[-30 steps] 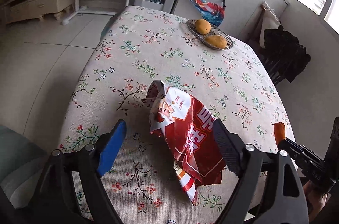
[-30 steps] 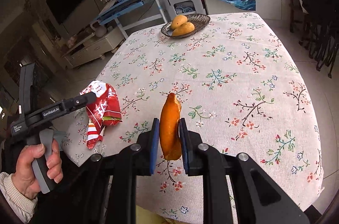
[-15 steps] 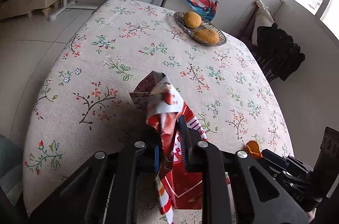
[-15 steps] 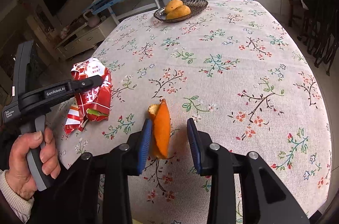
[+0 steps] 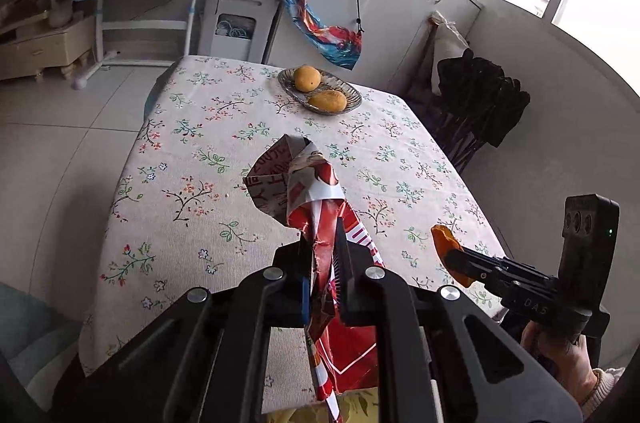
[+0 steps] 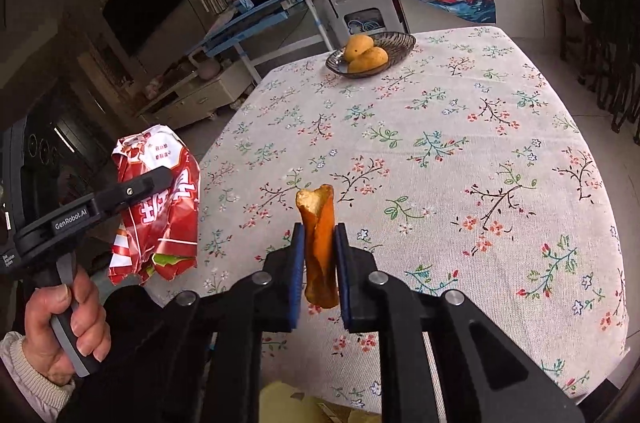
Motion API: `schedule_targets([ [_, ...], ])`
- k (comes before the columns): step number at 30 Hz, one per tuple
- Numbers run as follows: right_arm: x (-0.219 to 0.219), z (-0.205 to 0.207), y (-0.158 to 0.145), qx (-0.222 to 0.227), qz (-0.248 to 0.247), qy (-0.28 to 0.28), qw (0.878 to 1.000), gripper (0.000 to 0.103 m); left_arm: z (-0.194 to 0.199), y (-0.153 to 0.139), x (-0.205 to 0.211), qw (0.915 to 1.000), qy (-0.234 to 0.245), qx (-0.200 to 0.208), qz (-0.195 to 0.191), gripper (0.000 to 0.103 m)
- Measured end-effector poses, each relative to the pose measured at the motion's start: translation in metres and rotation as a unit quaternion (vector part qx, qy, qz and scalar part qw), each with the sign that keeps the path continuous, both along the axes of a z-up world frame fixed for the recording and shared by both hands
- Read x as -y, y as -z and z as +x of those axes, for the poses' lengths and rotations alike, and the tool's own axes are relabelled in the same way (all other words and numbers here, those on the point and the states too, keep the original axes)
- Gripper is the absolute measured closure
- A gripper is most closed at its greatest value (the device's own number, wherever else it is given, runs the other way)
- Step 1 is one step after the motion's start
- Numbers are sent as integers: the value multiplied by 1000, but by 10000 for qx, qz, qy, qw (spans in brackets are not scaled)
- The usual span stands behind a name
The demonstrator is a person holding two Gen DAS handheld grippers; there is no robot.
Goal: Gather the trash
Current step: 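Lift the red wrapper and orange peel and carry them toward the yellow basin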
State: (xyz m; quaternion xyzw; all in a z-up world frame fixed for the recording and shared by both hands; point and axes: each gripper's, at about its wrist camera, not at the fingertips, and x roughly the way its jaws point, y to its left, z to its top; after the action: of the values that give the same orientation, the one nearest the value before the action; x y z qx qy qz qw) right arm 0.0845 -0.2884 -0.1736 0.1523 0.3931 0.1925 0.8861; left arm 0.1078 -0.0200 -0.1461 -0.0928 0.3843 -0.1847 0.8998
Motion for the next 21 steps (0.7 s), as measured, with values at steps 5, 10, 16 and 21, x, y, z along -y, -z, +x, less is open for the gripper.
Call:
schedule_targets([
  [5,2,-33,-10,177,362,-24,9992,88,-40,-10,5,9996,231,88,155,93],
  [10,-2,-64,-17,240,497,-90,9984,88,-73,-11,9,9989,377,103,255,93],
  [16,-13,-87,-8,-31,430,-205,9989,88,-101,-5,11,9980,510,88,354,93],
  [21,-26,-105,-1,-238,246,-366,9987,87,-116,-12,7,9980,494,192,352,93],
])
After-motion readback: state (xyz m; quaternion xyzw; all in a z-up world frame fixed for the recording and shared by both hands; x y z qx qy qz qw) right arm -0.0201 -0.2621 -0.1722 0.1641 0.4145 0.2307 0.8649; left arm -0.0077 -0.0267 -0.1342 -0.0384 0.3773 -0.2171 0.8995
